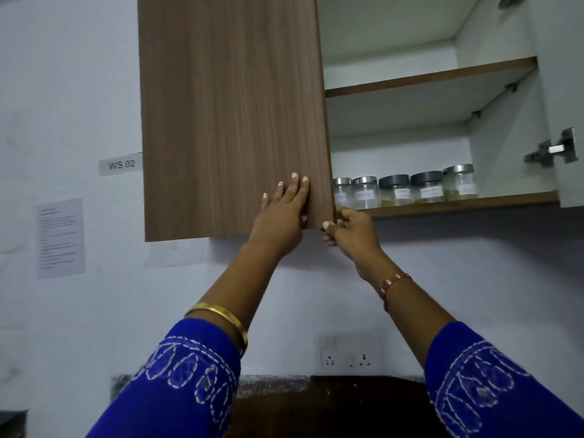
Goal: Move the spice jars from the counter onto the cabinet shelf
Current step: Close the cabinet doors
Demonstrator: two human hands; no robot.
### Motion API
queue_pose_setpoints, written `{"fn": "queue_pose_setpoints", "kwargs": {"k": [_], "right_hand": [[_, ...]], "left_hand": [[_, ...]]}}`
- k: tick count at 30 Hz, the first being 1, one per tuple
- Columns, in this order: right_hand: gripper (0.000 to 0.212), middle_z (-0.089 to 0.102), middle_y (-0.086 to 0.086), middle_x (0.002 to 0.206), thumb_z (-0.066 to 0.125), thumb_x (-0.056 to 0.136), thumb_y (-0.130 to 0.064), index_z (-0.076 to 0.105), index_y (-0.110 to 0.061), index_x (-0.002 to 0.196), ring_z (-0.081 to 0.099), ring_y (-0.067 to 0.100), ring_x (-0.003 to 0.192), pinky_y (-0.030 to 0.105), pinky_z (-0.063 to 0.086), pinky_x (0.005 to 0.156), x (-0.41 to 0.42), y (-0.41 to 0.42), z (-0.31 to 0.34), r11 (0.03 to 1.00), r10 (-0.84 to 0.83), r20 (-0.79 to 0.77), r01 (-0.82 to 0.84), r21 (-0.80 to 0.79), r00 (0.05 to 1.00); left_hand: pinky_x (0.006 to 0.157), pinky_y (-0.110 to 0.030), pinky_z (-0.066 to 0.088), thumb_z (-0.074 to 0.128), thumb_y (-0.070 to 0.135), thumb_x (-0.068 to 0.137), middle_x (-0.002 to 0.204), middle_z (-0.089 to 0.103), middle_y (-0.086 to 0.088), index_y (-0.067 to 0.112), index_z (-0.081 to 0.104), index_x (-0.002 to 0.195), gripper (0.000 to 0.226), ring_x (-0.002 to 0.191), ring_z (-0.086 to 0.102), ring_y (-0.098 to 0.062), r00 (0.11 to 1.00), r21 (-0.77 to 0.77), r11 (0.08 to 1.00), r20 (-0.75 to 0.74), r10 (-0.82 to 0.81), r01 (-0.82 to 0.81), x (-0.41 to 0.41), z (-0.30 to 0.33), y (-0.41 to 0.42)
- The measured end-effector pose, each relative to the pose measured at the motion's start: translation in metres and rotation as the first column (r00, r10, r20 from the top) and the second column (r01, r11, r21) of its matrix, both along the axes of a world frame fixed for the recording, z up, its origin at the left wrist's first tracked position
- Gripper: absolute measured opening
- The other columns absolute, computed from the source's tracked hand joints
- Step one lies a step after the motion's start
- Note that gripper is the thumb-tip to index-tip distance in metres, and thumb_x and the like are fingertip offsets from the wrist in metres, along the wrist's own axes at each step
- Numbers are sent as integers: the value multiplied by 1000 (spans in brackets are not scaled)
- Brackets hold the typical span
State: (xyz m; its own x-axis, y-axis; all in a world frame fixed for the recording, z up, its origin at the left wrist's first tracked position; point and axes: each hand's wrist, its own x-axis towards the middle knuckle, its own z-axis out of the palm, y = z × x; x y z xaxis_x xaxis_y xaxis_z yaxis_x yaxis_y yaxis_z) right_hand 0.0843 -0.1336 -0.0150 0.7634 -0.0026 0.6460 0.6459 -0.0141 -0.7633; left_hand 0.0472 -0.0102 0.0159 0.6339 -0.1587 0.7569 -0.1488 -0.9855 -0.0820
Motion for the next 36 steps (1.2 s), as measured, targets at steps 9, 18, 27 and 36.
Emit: {"fn": "queue_pose_setpoints", "kwargs": {"k": [9, 18, 27, 36], "right_hand": [[31, 63, 14, 91, 57, 91, -5, 58, 7, 119, 53, 11, 55, 18, 50, 56, 71, -3, -2, 995, -40, -93, 49, 91, 995], [28, 61, 10, 60, 66, 86, -15, 66, 13, 88, 55, 16, 50, 23, 50, 53, 114, 4, -10, 963, -173, -156, 200, 180, 972], [33, 61, 8, 63, 63, 88, -23, 67, 10, 88, 56, 13, 54, 21, 50, 57, 125, 10, -18, 959, -218, -98, 232, 165, 971], [53, 45, 16, 49, 57, 91, -32, 45, -2, 50, 38, 15, 50, 24, 34, 52, 85, -42, -27, 797, -576, 135, 591, -125, 806]], "left_hand": [[119, -47, 8, 38, 0, 93, 159, -15, 0, 20, -7, 149, 75, 147, -9, -24, 999, 83, 996, -34, -12, 15, 72, -8, 10], [119, -48, 5, 42, 1, 91, 158, -17, -2, 17, -9, 149, 79, 146, -13, -26, 999, 115, 993, -49, 11, -5, 112, -9, 10], [117, -51, -1, 50, 13, 88, 156, -23, -6, 15, -18, 147, 90, 145, -19, -30, 999, 119, 992, 28, 43, -46, 130, -20, 8], [118, -46, 3, 38, 18, 97, 159, -3, -13, 7, 14, 148, 57, 147, -5, -31, 951, -212, 941, -103, -290, 264, 109, -18, -28]]}}
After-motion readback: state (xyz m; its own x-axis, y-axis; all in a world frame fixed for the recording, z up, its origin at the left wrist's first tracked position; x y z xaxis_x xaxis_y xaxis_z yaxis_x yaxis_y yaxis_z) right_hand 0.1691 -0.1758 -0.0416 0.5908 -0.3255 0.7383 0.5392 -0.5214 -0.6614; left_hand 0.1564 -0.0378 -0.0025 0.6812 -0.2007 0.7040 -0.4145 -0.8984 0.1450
